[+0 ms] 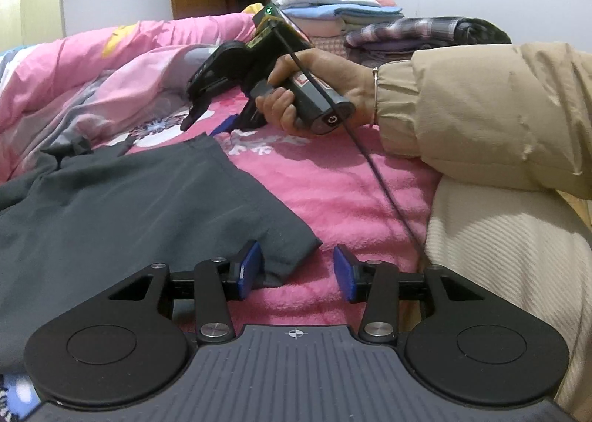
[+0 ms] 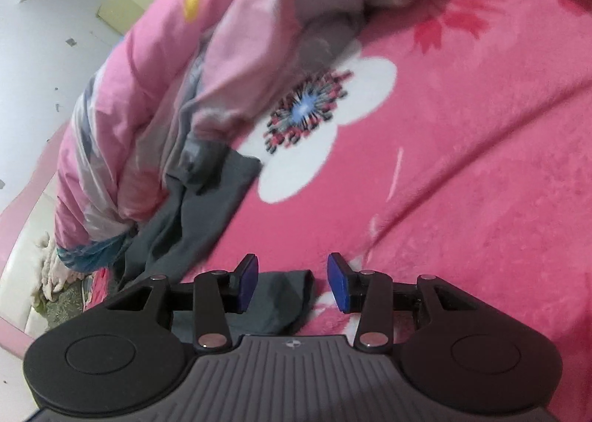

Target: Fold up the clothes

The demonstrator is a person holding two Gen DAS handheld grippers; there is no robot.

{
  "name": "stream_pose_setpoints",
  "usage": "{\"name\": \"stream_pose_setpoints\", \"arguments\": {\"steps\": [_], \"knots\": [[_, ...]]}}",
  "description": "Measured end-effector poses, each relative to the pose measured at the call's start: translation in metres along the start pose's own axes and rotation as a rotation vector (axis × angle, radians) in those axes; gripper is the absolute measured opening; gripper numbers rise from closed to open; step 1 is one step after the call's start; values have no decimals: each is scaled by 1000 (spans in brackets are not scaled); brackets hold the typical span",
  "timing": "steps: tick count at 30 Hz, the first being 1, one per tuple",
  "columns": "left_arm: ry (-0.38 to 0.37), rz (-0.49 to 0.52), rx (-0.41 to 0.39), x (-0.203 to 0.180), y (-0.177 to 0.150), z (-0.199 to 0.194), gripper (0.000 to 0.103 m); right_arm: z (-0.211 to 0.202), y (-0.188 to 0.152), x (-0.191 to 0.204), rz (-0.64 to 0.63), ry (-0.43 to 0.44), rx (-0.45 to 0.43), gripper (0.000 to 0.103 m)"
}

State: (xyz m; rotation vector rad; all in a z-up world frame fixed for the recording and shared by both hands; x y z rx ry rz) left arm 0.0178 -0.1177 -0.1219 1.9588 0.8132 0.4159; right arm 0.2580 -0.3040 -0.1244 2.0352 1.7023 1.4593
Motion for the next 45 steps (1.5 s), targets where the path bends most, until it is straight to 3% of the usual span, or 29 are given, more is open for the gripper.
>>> {"name": "stream_pose_setpoints", "arguments": {"steps": [9, 11, 13, 16, 18, 19, 22, 29, 45], "knots": [[-14, -10, 15, 6, 1, -2, 43, 1, -8, 10, -28, -2, 49, 46], [-13, -16, 15, 6, 2, 0, 39, 4, -7, 11, -31, 5, 51, 46], [-8, -26, 14, 8, 4, 1, 27, 5, -7, 12, -37, 11, 47, 46], [-11, -57, 19, 12, 8, 1, 11, 4, -9, 12, -61, 0, 34, 35], [-16, -76, 22, 13, 10, 0, 5, 4, -9, 12, -70, -6, 30, 22], [-19, -85, 21, 13, 11, -1, 2, 4, -10, 11, -74, -8, 28, 7], [-42, -133, 13, 16, 16, -6, 1, 2, -9, 12, -82, -12, 4, 1], [-138, -227, -30, 20, 29, -27, 1, -35, -4, 22, -112, 23, -102, 0], [-217, -246, -14, 14, 16, -31, 1, -56, -27, 15, -137, -71, -107, 0]]}}
Point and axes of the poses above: each gripper's, at about its wrist camera, not at the fingertips, and z roughly the way its jaws point, x to its left, y to its top, the point moved 5 cm from there along z, roughly the way its jaws point, and after that the axes turned 11 degrees about -z, right-handed, at the moved point
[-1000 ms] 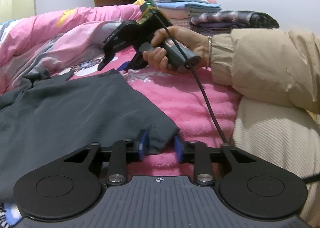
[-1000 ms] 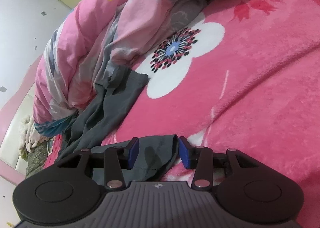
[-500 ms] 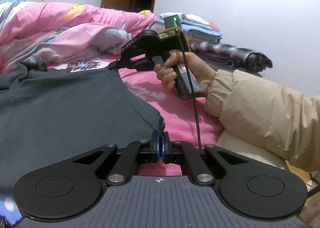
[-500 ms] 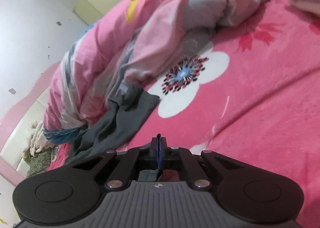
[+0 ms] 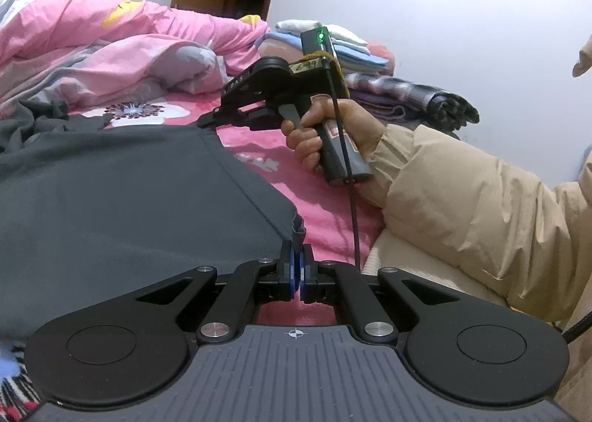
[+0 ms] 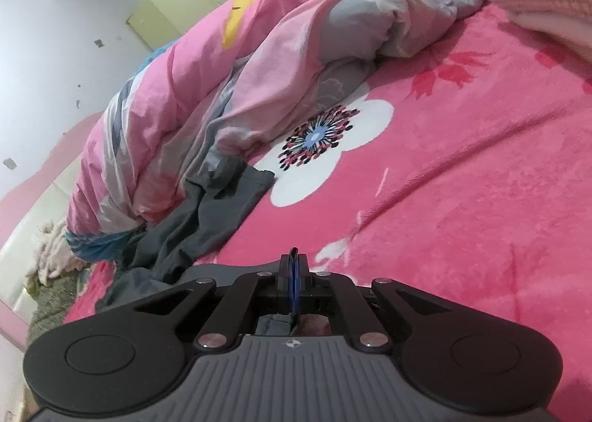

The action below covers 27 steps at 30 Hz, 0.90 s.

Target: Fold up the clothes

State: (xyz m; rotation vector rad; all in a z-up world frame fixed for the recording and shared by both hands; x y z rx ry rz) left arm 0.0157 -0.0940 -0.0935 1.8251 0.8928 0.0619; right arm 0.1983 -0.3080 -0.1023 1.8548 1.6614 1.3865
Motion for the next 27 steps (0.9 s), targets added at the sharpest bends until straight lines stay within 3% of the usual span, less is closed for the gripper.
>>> {"name": "stream_pose_setpoints", "arguments": {"steps": [12, 14, 17, 18, 23, 27], "knots": [[15, -83, 32, 4, -12, 9, 6, 4, -9, -12, -29, -92, 37, 3], [11, -104, 34, 4, -13, 4, 10, 1, -8, -17, -16, -111, 22, 3], [32, -141, 10, 11, -13, -11, 28, -8, -6, -24, 1, -139, -14, 3], [44, -153, -6, 15, -12, -19, 34, -13, -6, -24, 1, -134, -32, 3], [128, -238, -112, 45, -5, -71, 34, -39, -9, -1, -52, -48, -95, 4], [277, -304, -225, 91, 14, -114, 38, -57, -19, 49, -165, 103, -81, 4]]}}
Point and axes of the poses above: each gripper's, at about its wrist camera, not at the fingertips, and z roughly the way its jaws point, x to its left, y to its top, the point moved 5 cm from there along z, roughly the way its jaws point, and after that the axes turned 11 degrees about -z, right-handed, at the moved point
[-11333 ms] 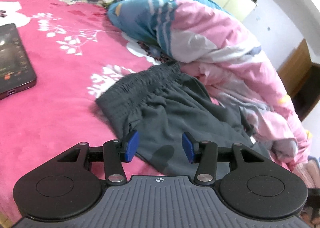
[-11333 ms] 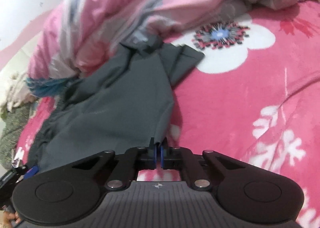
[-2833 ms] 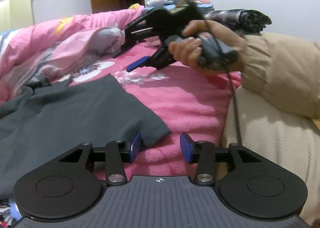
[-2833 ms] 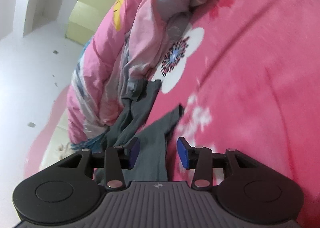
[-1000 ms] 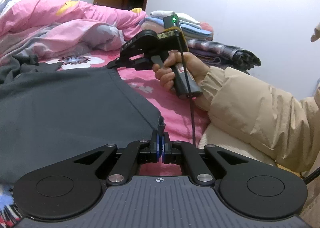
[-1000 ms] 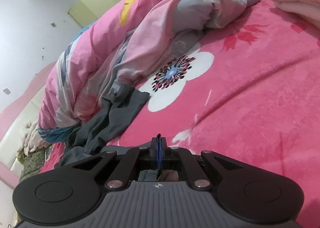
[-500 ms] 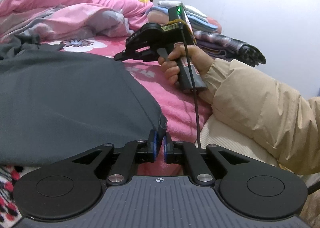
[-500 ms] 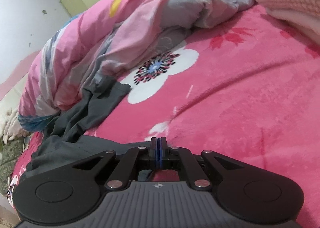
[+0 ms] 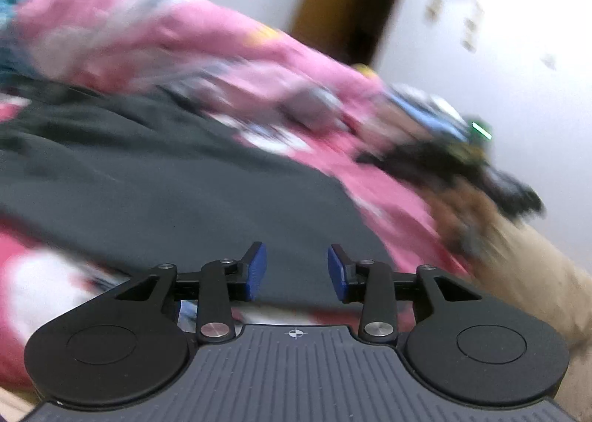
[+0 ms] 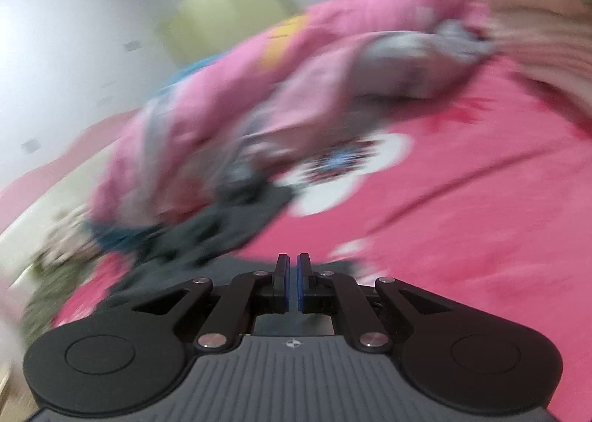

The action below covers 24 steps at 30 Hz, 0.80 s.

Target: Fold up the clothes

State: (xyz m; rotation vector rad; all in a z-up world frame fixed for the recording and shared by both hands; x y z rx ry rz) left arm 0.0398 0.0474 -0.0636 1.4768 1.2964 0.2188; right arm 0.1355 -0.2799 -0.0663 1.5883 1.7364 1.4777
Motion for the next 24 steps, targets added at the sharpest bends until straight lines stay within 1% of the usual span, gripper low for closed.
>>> {"name": "stream_pose_setpoints", "arguments": {"steps": [3, 5, 7, 8, 10, 12, 13, 14, 15, 17, 18, 20, 22, 24], "knots": [[151, -43, -88, 37, 34, -5, 38, 3, -9, 49, -118, 117, 70, 4], [258, -57, -128, 60, 53, 1, 38, 5, -20, 79, -195, 176, 129, 4], [350, -87, -152, 81, 68, 10, 38, 8, -34, 98, -261, 187, 191, 4], [401, -119, -157, 95, 73, 14, 38, 8, -41, 103, -281, 187, 217, 4], [488, -209, -150, 125, 76, 17, 38, 9, -56, 103, -287, 172, 269, 4], [551, -298, -126, 151, 72, 16, 38, 11, -71, 91, -252, 145, 340, 5], [565, -341, -119, 162, 70, 15, 38, 11, -74, 87, -231, 142, 358, 4], [541, -375, -126, 166, 69, 12, 38, 10, -75, 83, -210, 145, 369, 4], [525, -388, -139, 166, 71, 7, 38, 9, -75, 80, -188, 148, 379, 4], [505, -362, -165, 158, 80, 1, 38, 11, -65, 81, -208, 133, 410, 5], [495, -345, -181, 154, 86, -1, 38, 13, -56, 84, -231, 120, 414, 6], [482, -321, -214, 149, 100, 0, 38, 17, -38, 93, -270, 121, 405, 10], [494, -303, -248, 146, 117, 4, 39, 27, -15, 108, -313, 142, 379, 14], [533, -292, -242, 153, 134, 18, 41, 39, 9, 129, -371, 172, 345, 19]]}}
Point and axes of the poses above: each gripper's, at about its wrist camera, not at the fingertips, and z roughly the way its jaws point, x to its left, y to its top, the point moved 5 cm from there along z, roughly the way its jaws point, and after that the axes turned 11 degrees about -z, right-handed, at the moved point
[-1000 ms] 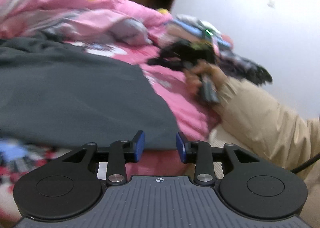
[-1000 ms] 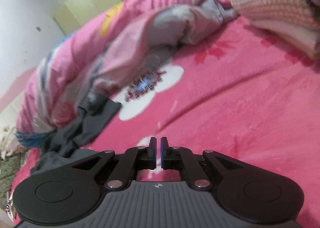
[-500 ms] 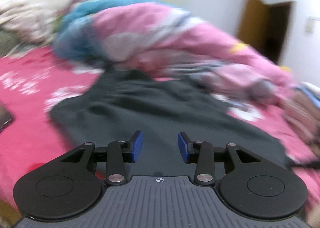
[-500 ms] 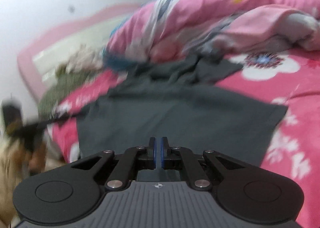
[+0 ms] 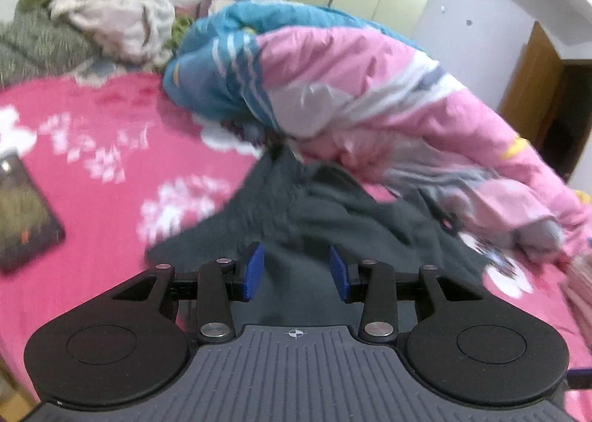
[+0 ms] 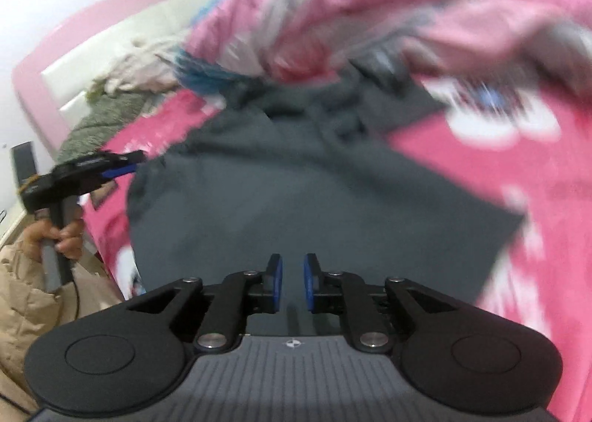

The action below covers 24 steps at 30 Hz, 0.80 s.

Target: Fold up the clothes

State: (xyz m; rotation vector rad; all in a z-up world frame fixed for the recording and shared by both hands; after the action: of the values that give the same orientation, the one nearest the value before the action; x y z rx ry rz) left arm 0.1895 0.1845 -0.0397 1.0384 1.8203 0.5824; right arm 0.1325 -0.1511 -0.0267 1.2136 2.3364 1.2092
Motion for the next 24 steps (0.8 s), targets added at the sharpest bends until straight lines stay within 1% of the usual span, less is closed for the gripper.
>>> {"name": "stream_pose_setpoints", "arguments": {"steps": [1, 2, 5, 8, 11, 14, 16, 19, 21, 24], "knots": [[22, 7, 5, -3, 6, 10, 44, 5, 19, 6, -33, 6, -15, 23], [43, 14, 10, -6, 12, 20, 44, 12, 35, 10, -60, 14, -26, 26], [100, 38, -6, -12, 25, 51, 44, 42, 91, 16, -106, 55, -58, 29], [179, 104, -40, -10, 24, 71, 44, 95, 148, 18, -83, 101, -42, 32], [204, 106, -30, 2, 17, 83, 44, 154, 203, 20, -59, 147, -13, 36], [219, 105, 0, 9, 13, 91, 44, 230, 246, 38, -56, 159, 62, 39], [221, 104, 4, 12, 12, 93, 44, 282, 266, 54, -78, 139, 138, 40], [220, 103, 22, 15, 10, 96, 44, 348, 276, 69, -125, 24, 261, 40], [220, 102, 29, 16, 9, 97, 44, 381, 276, 74, -147, -44, 331, 40], [218, 111, 32, 15, 8, 98, 44, 410, 272, 74, -145, -88, 396, 40]]}}
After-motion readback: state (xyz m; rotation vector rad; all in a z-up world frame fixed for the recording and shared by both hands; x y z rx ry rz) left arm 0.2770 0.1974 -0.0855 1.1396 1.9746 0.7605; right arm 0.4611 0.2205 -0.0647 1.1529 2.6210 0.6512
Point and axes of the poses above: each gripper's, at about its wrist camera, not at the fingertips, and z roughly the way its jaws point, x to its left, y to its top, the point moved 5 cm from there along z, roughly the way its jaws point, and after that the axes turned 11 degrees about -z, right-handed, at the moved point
